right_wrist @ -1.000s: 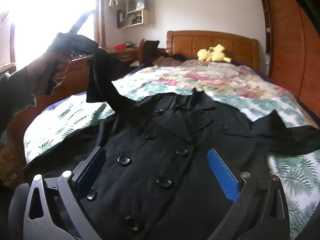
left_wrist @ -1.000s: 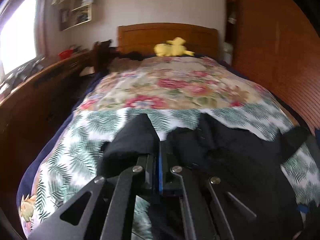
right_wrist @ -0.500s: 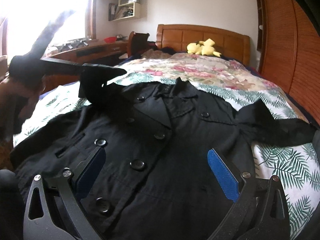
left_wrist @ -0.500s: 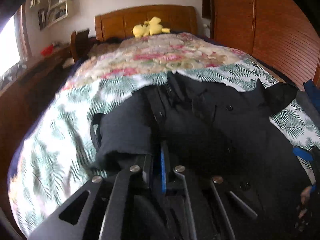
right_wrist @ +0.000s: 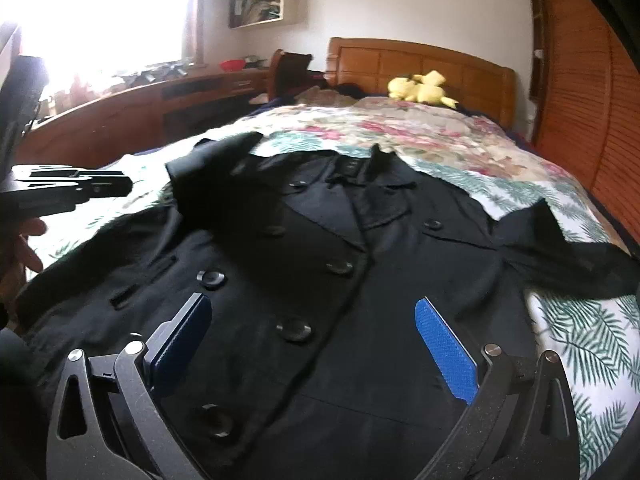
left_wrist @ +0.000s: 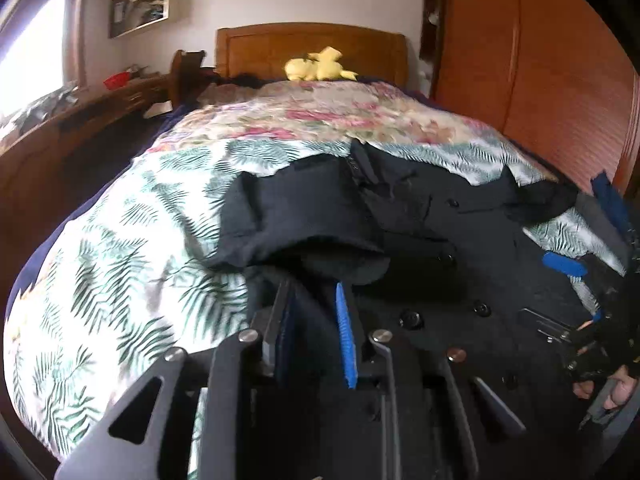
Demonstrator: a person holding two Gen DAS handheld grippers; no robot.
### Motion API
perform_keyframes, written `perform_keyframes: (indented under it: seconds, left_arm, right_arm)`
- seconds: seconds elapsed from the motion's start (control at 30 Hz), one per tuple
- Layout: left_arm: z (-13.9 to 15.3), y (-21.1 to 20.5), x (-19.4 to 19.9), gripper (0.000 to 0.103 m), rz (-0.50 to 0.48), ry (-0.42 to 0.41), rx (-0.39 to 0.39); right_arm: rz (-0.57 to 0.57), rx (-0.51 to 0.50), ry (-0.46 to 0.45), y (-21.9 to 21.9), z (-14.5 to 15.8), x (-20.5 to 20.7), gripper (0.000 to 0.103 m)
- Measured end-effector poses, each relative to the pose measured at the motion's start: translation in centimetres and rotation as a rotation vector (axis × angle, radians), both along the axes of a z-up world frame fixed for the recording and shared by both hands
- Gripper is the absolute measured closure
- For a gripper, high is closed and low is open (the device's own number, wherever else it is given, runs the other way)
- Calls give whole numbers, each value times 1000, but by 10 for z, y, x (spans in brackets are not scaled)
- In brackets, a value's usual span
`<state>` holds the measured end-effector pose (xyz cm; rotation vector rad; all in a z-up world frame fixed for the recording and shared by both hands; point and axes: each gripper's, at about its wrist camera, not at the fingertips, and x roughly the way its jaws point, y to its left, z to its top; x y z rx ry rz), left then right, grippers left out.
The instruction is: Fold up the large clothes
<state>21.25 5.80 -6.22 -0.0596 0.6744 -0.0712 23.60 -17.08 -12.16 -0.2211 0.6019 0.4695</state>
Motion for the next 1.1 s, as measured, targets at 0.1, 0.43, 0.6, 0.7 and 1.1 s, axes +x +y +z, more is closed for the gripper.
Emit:
perform_keyframes:
  seconds: [0.1,0.43,0.6,0.7,1.1]
  left_arm:
    - [5,19,-16,84,27,-25,4]
    - [9,73,-49,81,92,-63,4]
    - [8,100,-64,80,121,-67,-15]
    - [9,112,-73,80,137,-80,-21]
    - [10,117,-79,79,126,-83,-22]
  right_arm:
    - [40,5,-6,15,6,1,0]
    - [198,20,10,110,36,35,5]
    - [279,-28,22,176,43,59,11]
    - [313,-64,55,209,35,74,16]
    - [193,-341,190,241,-35,133,70]
